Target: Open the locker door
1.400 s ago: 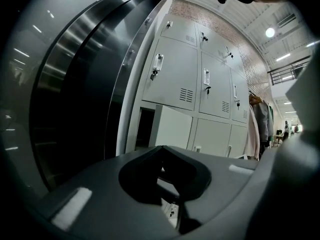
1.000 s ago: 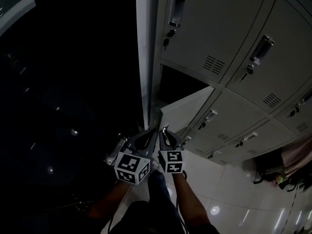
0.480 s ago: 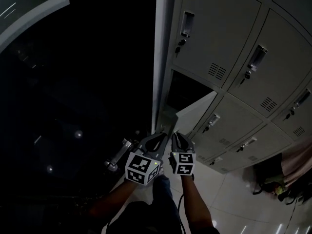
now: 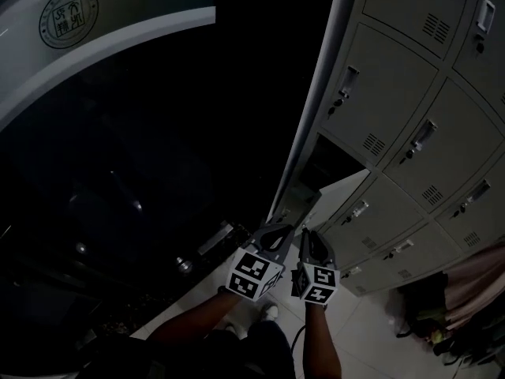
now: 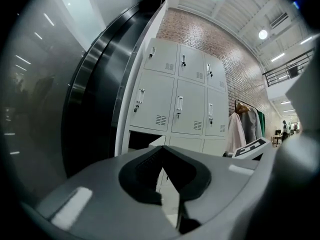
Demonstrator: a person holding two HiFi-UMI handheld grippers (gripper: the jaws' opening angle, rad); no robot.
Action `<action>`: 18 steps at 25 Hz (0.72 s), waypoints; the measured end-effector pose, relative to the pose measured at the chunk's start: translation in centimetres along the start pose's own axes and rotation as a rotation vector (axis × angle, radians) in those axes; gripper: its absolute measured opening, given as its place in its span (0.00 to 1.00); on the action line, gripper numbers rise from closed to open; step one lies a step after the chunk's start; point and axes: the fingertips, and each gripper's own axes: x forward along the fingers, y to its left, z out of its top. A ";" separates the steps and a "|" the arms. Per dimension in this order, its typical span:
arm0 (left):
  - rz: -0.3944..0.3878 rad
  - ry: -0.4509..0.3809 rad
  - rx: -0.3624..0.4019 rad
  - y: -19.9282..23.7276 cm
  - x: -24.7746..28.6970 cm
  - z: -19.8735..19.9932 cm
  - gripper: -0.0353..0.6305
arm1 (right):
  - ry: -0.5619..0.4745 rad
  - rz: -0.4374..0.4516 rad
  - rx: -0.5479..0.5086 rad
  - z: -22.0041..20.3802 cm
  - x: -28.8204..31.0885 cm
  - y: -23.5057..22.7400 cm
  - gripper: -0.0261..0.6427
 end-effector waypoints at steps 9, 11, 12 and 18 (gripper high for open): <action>-0.006 -0.039 0.010 -5.5 -5.7 2.1 0.06 | -0.095 0.044 -0.030 5.9 -9.9 4.4 0.11; -0.003 -0.045 0.020 -7.1 -6.6 1.8 0.06 | -0.119 0.048 -0.034 6.7 -12.1 4.5 0.10; -0.001 -0.046 0.020 -8.0 -7.0 1.5 0.06 | -0.129 0.049 -0.035 6.8 -13.3 4.4 0.09; 0.011 -0.052 0.014 -14.6 -10.2 -0.1 0.06 | -0.149 0.073 -0.027 6.1 -21.4 4.0 0.04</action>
